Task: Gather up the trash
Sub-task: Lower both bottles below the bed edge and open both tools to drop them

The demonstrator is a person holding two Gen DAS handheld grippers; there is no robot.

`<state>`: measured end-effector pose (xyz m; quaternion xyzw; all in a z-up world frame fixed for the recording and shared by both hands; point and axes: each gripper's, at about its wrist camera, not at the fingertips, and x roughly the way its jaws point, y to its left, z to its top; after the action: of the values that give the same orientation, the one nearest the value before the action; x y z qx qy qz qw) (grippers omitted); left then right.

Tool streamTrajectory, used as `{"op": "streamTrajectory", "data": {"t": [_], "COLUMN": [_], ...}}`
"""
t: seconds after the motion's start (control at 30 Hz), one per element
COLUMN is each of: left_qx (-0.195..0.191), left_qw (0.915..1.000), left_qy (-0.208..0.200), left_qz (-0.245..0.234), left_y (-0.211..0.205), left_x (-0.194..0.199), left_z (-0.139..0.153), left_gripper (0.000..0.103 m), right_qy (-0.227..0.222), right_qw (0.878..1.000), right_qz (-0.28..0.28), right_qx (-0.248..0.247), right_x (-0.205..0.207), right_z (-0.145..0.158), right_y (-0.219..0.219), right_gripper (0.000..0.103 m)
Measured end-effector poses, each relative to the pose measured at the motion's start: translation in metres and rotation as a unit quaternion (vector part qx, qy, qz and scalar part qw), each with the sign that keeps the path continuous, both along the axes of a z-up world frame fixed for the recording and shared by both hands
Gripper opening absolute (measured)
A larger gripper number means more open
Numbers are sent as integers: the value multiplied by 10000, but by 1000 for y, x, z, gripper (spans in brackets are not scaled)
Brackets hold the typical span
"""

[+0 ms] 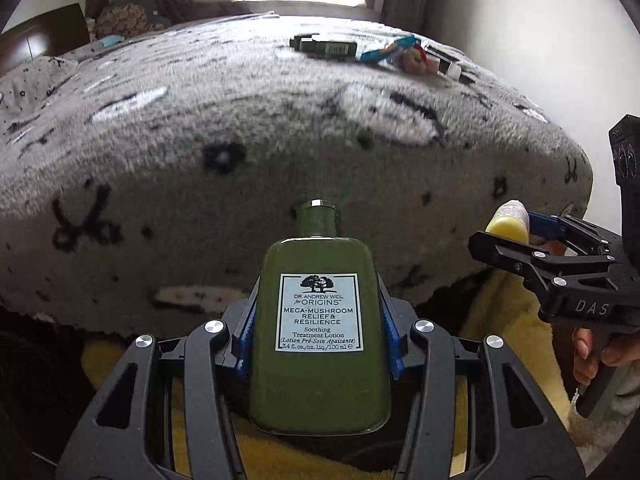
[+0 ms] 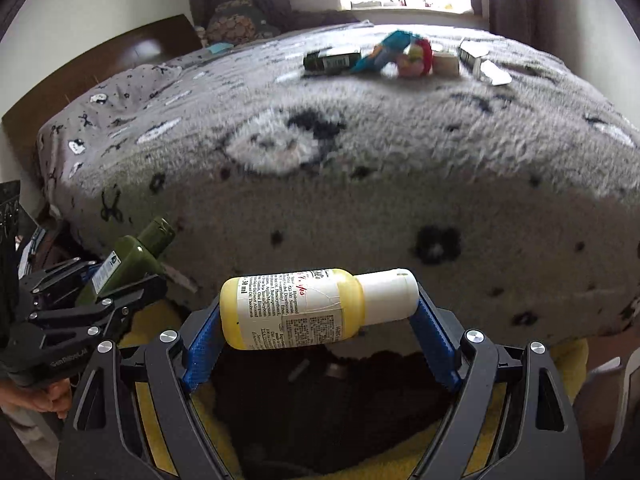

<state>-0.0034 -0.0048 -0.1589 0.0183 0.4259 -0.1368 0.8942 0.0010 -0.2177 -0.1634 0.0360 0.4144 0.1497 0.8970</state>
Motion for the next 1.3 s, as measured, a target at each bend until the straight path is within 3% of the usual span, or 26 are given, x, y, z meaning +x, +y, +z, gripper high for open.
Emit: {"op": "streamTrajectory", "data": {"t": [0.6,0.87,1.03,1.3], "left_qx": [203,-16,-111,-97], "left_qw": [9937,9849,9788,9758], "left_qy": [1096,1724,2045,2185], "left_qz": [79,143,55,-46], "left_y": [0,11,12,6], "left_x": [8,9,9,9], "left_z": [-92,-128,-144,-148], "left_gripper": [47,47,47,47], "right_qy": [1031,1659,1946,2141], "right_qw": [9946,9859,9806,9766], "right_qz": [41,54,123,137], "right_qx": [120,233,207,159], "right_x": [7,13,15,16], "right_z": [-68,-107,-124,-136], "right_y": [14,19,25,30], "right_gripper": [85,85,85,85]}}
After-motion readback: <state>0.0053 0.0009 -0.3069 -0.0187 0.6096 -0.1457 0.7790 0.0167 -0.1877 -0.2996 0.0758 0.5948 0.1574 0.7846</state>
